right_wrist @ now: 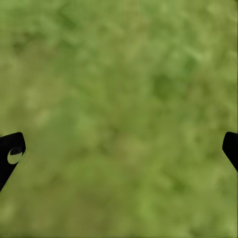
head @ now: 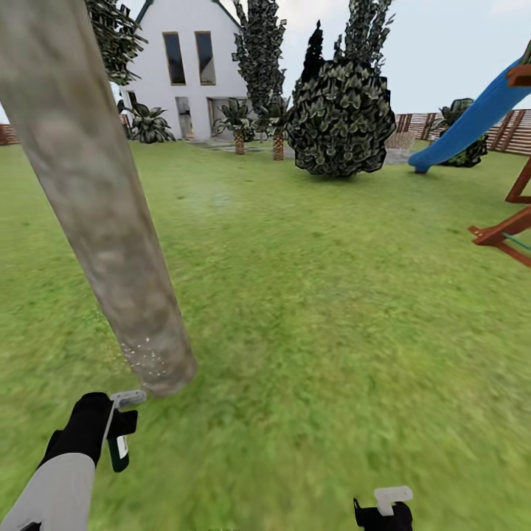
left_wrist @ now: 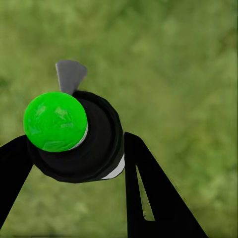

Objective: In the garden, pick up the pesticide atomizer on the floor and spray pesticide onto both trees until each tree trunk is fully covered.

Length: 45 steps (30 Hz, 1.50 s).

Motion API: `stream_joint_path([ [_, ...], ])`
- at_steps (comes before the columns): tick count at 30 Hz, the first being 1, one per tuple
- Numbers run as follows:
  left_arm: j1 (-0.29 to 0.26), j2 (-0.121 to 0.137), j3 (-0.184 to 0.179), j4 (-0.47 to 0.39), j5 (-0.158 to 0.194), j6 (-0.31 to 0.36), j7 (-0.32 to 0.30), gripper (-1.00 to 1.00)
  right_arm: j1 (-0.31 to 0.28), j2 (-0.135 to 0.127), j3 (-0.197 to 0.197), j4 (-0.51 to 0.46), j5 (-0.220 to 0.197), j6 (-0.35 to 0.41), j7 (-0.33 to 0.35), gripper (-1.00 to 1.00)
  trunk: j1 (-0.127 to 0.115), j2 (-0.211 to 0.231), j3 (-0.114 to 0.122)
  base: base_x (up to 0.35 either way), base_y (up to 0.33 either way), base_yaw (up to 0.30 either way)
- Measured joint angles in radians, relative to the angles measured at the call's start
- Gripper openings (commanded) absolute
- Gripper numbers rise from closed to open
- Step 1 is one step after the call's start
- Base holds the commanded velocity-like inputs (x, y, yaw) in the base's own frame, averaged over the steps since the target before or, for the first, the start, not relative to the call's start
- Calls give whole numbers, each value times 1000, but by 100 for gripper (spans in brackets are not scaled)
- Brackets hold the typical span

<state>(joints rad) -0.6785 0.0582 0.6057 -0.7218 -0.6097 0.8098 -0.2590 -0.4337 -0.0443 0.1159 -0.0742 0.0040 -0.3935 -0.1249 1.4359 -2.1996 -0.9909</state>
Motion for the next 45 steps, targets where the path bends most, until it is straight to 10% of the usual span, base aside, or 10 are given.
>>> stream_joint_path([
  [45,0,-27,-2,-7,-2,-2,0,-100,0,8,0,0,1,0,-2,100,0,0,0,86,-198,156],
])
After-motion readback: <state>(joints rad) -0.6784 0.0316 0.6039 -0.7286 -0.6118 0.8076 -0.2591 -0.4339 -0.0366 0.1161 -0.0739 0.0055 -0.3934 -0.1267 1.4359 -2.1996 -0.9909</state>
